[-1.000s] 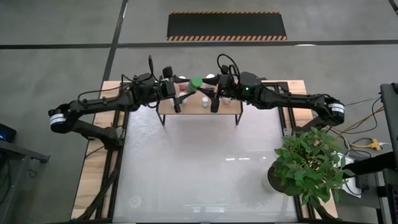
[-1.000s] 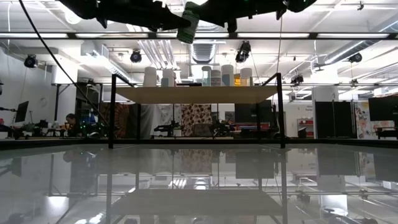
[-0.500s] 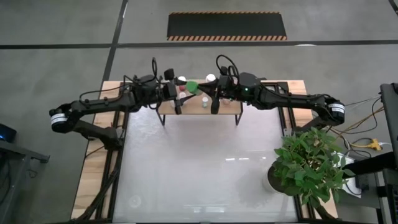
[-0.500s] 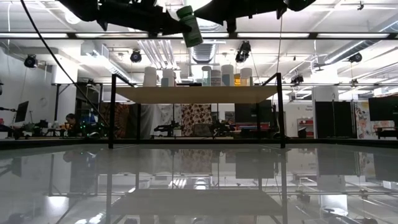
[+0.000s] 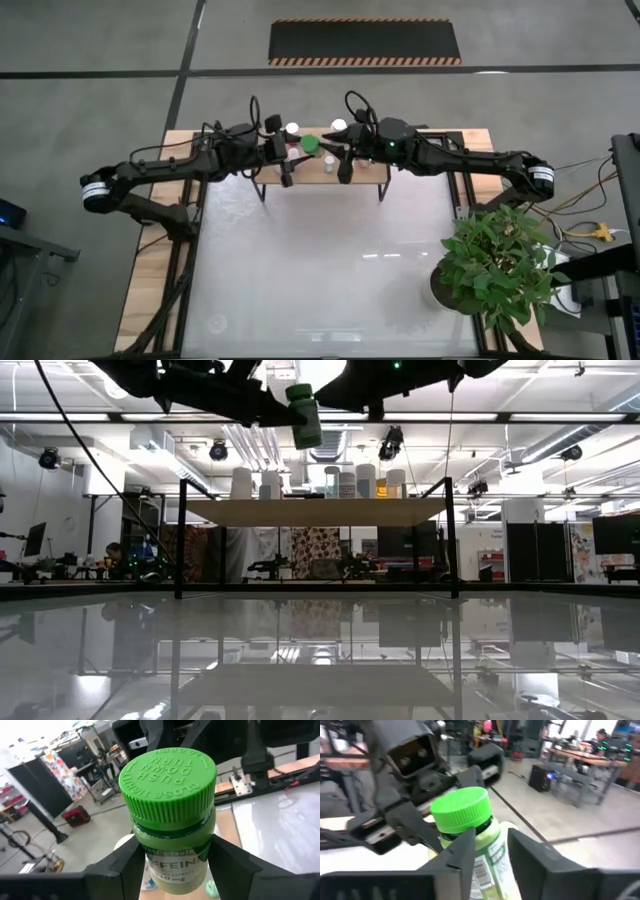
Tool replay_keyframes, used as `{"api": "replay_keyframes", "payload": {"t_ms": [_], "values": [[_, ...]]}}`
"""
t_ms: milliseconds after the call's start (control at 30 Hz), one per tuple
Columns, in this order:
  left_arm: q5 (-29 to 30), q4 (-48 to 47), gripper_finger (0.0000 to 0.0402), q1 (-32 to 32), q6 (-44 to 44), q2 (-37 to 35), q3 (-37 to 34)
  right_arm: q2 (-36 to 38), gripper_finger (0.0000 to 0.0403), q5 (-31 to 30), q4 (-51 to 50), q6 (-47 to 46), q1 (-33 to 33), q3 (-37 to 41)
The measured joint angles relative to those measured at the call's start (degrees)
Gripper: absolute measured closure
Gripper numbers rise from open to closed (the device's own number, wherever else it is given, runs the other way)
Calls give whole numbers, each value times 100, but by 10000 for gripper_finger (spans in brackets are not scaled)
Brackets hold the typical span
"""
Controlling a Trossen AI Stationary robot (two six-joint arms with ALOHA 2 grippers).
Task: Pick and place medicine bottles onto shelf by color
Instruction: Put the green pill bottle on the shelf
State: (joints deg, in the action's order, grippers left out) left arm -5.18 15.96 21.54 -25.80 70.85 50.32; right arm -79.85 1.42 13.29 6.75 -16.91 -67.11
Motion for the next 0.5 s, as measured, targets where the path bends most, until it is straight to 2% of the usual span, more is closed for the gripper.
{"api": "replay_keyframes", "payload": {"t_ms": [233, 500], "values": [[394, -2, 230, 0, 288, 203, 14, -83, 241, -562, -278, -91, -2, 2], [1086, -2, 230, 8, 466, 663, 12, -368, 227, -1179, -487, -92, -11, 13]]}}
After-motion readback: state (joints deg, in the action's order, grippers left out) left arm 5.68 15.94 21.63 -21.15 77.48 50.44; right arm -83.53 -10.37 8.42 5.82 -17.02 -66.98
